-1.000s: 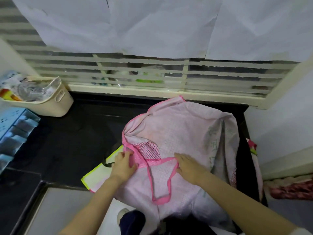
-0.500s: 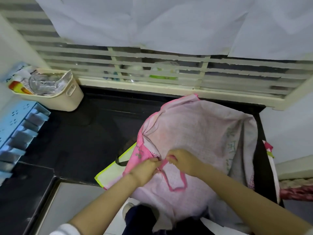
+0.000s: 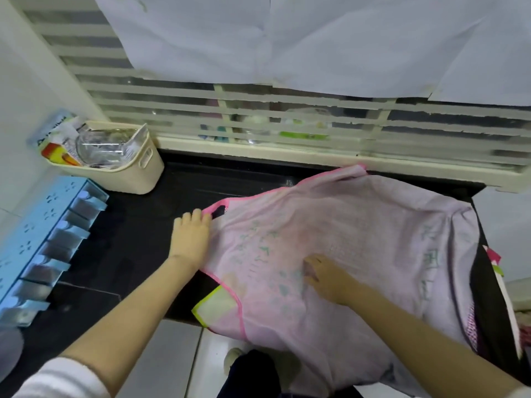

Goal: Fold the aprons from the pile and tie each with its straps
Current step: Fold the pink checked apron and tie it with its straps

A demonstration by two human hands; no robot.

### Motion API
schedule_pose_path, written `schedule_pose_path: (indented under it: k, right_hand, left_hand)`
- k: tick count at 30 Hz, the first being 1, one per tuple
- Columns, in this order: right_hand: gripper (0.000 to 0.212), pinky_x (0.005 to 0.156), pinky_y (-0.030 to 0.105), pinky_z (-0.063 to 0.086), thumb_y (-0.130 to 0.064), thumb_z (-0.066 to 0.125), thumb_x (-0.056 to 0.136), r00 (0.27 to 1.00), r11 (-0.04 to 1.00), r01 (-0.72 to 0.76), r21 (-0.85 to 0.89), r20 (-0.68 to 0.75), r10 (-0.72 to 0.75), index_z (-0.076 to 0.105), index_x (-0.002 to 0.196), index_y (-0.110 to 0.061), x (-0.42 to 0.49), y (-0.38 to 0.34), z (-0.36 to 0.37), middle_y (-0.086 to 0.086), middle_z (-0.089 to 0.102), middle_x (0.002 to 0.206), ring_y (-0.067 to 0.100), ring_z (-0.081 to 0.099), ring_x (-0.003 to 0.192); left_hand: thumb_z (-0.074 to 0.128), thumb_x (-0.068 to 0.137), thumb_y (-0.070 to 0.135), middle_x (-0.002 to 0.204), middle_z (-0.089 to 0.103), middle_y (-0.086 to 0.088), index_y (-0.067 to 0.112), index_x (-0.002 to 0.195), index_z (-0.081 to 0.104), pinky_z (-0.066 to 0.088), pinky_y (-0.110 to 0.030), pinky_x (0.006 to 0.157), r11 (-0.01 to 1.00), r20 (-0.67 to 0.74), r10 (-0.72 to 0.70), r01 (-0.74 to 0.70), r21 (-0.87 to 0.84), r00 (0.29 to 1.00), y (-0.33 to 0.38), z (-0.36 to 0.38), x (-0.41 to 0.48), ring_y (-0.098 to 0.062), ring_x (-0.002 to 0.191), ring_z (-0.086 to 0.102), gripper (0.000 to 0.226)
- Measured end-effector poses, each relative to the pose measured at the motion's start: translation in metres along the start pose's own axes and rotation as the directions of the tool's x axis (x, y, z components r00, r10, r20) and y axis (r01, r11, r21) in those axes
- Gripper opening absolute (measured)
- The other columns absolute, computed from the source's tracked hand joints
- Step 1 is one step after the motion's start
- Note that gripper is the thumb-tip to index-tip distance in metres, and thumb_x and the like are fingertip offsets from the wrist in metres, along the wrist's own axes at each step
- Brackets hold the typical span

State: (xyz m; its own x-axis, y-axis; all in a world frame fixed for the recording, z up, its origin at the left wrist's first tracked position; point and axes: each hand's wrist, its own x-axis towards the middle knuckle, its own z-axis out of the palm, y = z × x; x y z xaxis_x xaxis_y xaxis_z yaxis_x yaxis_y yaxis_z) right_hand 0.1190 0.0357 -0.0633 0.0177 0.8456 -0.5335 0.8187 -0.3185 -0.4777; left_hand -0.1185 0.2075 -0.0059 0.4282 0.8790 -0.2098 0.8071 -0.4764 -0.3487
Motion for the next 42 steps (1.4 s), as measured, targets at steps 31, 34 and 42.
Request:
schedule_pose_path:
  k: [31, 34, 42]
  right_hand:
    - [0.024, 0.065, 0.031, 0.038, -0.005, 0.043, 0.095, 0.508, 0.650, -0.283, 0.705, -0.465, 0.725, 0.057, 0.076, -0.001, -0.159, 0.167, -0.005, 0.013, 0.057, 0.078, 0.034, 0.058, 0.081]
    - [0.029, 0.081, 0.033, 0.040, 0.005, 0.039, 0.093, 0.470, 0.692, -0.264, 0.672, -0.537, 0.701, 0.059, 0.115, 0.007, -0.174, 0.184, -0.035, 0.025, 0.061, 0.107, 0.036, 0.057, 0.100]
    - [0.041, 0.100, 0.038, 0.037, 0.002, 0.033, 0.096, 0.394, 0.736, -0.317, 0.598, -0.623, 0.676, 0.045, 0.135, 0.000, -0.194, 0.241, -0.116, 0.024, 0.051, 0.133, 0.038, 0.049, 0.119]
  left_hand:
    - [-0.003, 0.083, 0.062, 0.159, 0.000, -0.002, 0.028, 0.150, 0.013, 0.009, -0.052, 0.115, 0.620, 0.005, 0.690, -0.588, -0.520, 0.723, 0.297, -0.021, -0.094, -0.024, 0.145, 0.003, 0.077]
    - [-0.015, 0.070, 0.068, 0.159, -0.007, -0.002, 0.032, 0.150, 0.006, 0.000, -0.057, 0.114, 0.630, 0.027, 0.698, -0.596, -0.499, 0.716, 0.317, -0.023, -0.097, -0.026, 0.146, -0.005, 0.091]
    - [-0.021, 0.062, 0.065, 0.158, -0.015, -0.006, 0.032, 0.150, -0.006, -0.002, -0.061, 0.112, 0.644, 0.071, 0.716, -0.617, -0.453, 0.695, 0.383, -0.047, -0.102, -0.030, 0.145, -0.009, 0.095]
